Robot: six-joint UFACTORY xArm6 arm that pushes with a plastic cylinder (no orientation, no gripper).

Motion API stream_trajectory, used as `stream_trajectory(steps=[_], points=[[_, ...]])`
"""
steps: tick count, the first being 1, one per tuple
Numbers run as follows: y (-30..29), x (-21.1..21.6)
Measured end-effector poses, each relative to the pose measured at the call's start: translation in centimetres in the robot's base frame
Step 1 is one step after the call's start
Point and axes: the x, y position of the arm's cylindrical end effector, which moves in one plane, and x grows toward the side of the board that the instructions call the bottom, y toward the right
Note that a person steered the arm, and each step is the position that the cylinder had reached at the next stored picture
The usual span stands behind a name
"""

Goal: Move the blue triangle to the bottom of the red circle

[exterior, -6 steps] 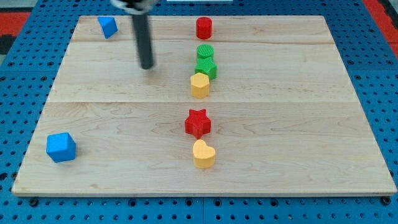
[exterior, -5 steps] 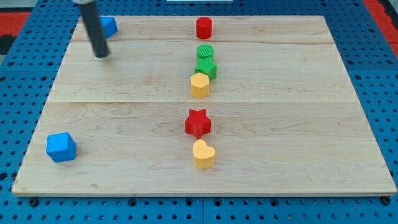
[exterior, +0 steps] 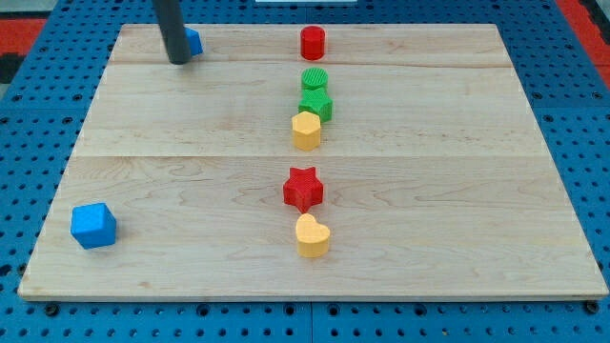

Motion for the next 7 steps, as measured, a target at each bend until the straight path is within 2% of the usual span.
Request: stream_trajectory(steps=[1, 2, 3, 6, 7], points=[[-7.6, -2.3], [-10.1, -4.1], [-6.8, -5.0], [8.3, -3.6], [9.7, -3.3]])
